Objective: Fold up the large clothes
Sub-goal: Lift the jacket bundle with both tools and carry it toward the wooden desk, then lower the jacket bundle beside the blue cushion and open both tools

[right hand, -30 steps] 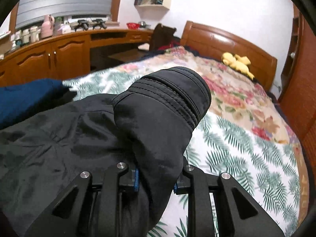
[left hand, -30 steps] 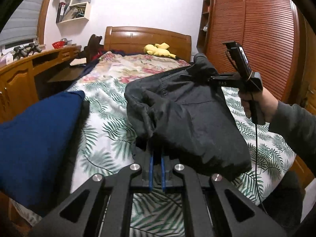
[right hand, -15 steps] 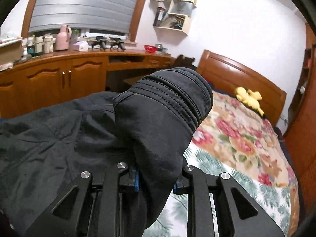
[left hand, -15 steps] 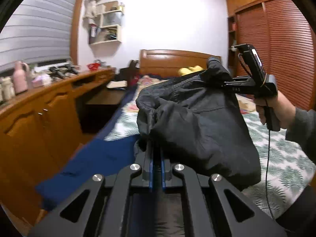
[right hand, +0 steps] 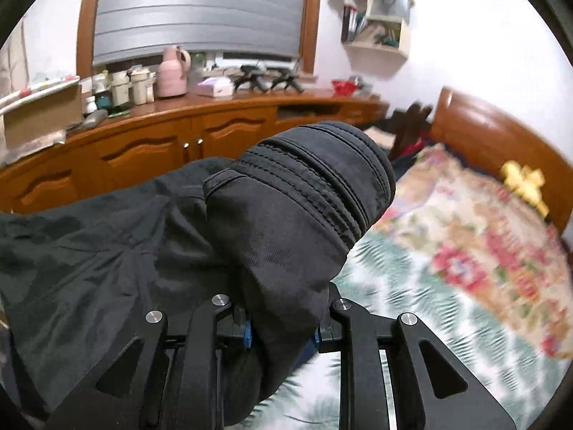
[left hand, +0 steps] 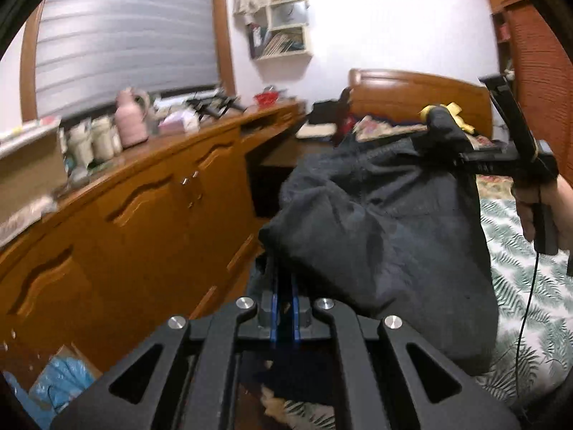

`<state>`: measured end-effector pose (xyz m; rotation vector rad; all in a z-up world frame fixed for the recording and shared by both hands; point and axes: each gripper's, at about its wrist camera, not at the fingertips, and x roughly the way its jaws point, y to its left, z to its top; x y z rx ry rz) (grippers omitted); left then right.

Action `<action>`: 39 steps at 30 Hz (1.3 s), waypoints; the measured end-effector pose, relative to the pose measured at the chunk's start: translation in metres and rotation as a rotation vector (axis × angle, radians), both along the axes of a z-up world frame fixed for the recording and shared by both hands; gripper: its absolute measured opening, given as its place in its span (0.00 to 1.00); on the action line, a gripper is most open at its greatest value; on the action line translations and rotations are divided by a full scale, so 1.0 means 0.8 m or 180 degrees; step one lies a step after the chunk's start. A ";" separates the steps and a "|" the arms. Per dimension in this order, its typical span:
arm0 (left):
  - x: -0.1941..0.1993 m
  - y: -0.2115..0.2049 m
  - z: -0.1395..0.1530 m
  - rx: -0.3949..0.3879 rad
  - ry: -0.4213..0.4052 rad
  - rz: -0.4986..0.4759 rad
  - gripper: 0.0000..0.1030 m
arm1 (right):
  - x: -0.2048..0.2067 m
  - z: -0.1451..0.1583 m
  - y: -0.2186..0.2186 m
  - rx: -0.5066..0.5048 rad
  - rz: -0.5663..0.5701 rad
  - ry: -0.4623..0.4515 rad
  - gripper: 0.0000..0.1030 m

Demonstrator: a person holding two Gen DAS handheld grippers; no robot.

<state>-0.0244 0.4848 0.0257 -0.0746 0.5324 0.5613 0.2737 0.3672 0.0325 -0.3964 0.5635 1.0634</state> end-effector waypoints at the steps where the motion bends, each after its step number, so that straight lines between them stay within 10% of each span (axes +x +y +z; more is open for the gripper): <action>1: -0.002 0.006 -0.009 -0.0082 0.0014 0.0025 0.04 | 0.002 -0.018 0.003 -0.0018 0.0022 0.0134 0.22; 8: -0.014 0.006 -0.049 -0.0247 0.0074 0.0166 0.08 | -0.002 -0.073 -0.013 -0.0240 -0.0094 0.0228 0.36; 39: -0.014 -0.194 0.052 0.0159 -0.0255 -0.0229 0.31 | -0.154 0.019 -0.219 0.0423 0.0392 -0.0106 0.57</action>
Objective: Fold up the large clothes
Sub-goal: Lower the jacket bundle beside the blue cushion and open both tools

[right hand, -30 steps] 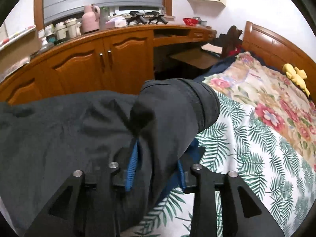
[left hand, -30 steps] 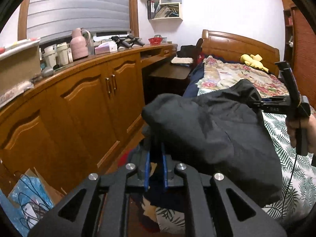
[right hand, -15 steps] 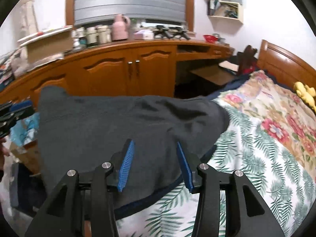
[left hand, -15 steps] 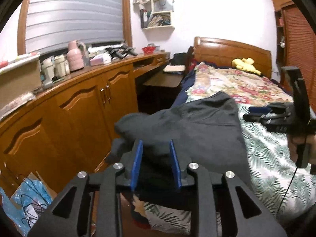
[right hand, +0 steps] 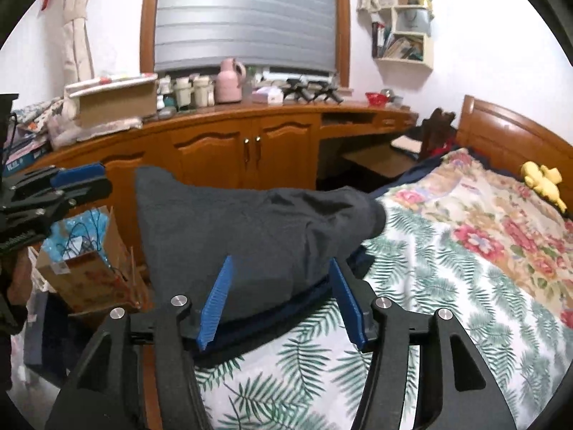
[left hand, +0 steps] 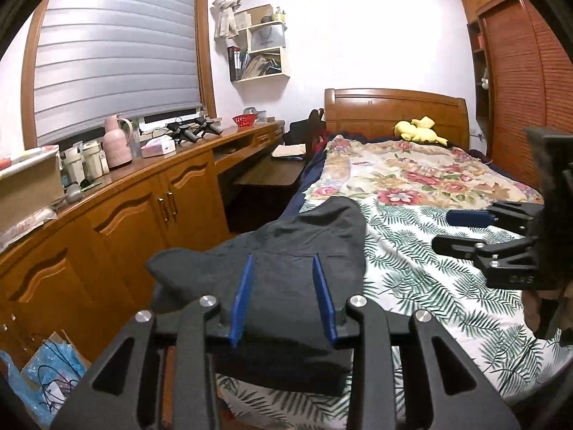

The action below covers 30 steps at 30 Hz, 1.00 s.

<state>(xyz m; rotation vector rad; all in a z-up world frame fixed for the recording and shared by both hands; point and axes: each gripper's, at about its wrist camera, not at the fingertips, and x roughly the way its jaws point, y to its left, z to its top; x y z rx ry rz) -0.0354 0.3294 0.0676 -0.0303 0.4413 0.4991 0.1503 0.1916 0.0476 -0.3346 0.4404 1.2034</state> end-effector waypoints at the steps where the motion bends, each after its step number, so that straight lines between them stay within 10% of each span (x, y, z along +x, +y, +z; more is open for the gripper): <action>1: 0.002 -0.007 0.001 -0.0004 -0.0008 -0.0016 0.31 | 0.000 0.003 -0.011 0.0031 -0.0032 -0.0017 0.58; 12: 0.045 -0.083 -0.010 -0.0162 -0.0049 -0.0328 0.32 | 0.003 0.007 -0.143 0.0173 -0.0499 -0.0104 0.76; 30: 0.090 -0.233 -0.065 -0.0375 -0.0020 -0.0881 0.32 | -0.008 -0.056 -0.366 0.0185 -0.1491 0.0032 0.77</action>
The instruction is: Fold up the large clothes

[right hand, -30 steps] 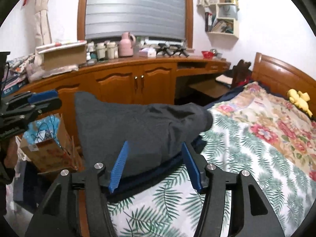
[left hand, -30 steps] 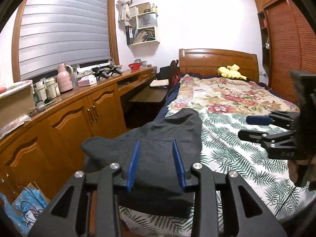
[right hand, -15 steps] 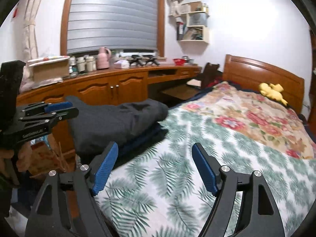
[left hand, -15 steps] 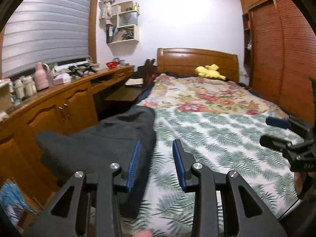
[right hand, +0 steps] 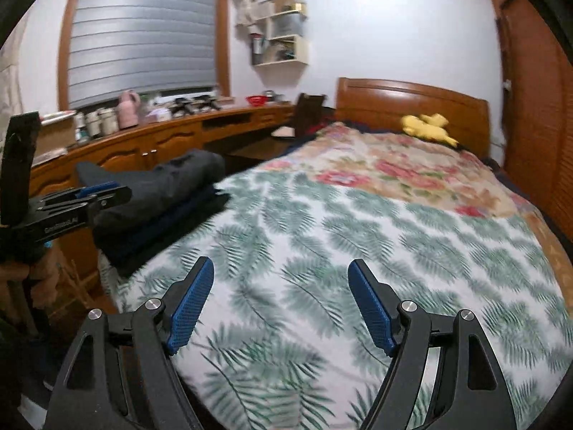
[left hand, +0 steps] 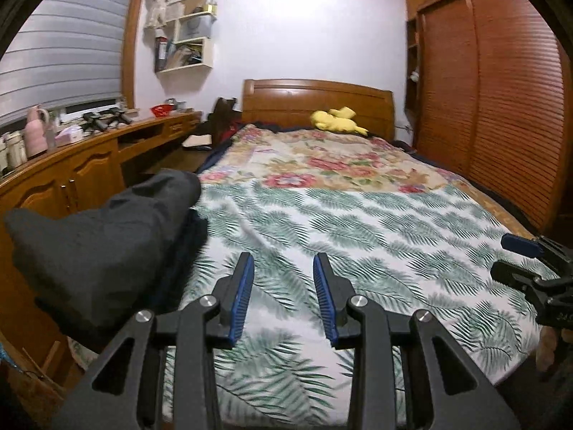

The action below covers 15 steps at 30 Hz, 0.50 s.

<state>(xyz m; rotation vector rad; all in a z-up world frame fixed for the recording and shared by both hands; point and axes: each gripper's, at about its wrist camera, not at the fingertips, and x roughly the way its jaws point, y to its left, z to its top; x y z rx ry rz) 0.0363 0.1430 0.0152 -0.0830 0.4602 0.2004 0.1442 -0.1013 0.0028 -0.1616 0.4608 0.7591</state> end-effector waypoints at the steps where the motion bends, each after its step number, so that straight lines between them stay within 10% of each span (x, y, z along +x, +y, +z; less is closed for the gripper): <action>1: 0.001 -0.013 -0.001 0.0025 0.0008 -0.0037 0.32 | -0.001 -0.001 -0.013 0.0027 -0.0055 0.0019 0.77; 15: 0.013 -0.140 0.000 -0.0067 0.0016 -0.0504 0.32 | -0.031 0.009 -0.134 0.0181 -0.0765 -0.0042 0.77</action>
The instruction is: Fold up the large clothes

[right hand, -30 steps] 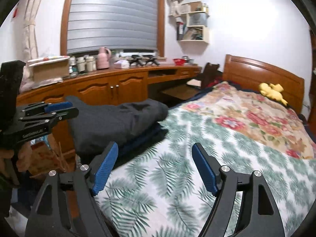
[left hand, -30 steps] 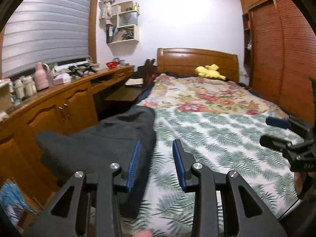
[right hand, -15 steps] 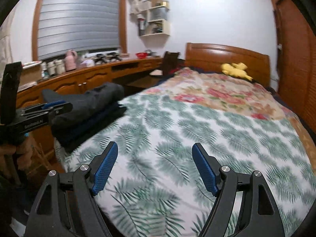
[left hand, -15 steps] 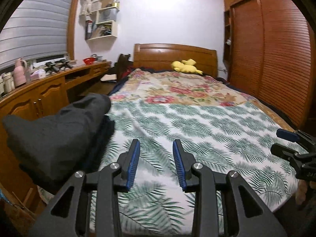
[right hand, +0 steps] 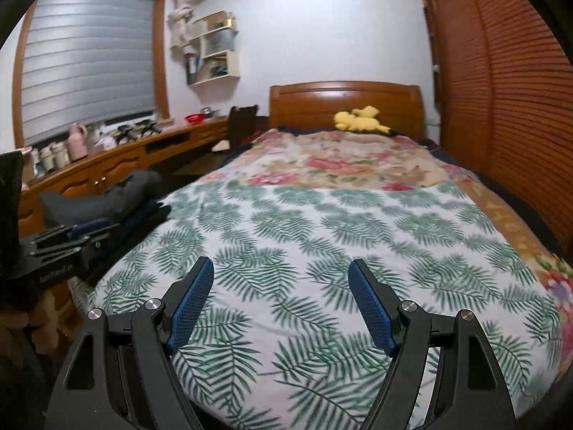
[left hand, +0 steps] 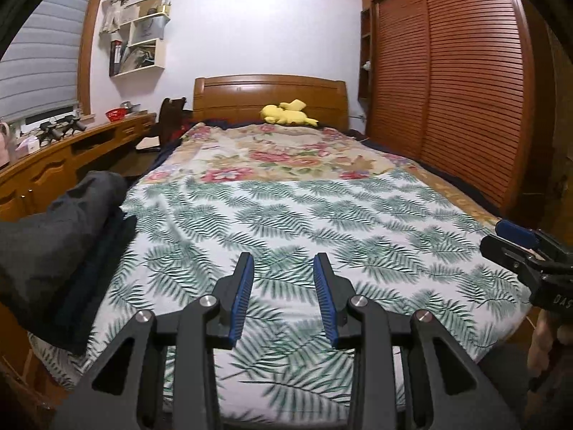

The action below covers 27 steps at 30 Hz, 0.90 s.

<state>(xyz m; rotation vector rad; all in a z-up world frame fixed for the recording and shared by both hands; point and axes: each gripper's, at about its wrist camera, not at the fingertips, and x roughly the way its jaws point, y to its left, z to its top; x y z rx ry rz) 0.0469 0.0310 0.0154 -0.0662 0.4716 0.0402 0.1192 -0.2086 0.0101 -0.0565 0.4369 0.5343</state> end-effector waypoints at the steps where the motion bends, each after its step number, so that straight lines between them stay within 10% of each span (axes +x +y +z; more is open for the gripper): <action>1: 0.000 -0.007 0.003 -0.0008 -0.0005 -0.0025 0.32 | -0.001 0.001 -0.006 0.0001 -0.0032 -0.0012 0.77; 27: -0.072 -0.052 0.094 0.0124 -0.0462 -0.0044 0.32 | -0.052 0.074 -0.061 0.0190 -0.0408 -0.0469 0.77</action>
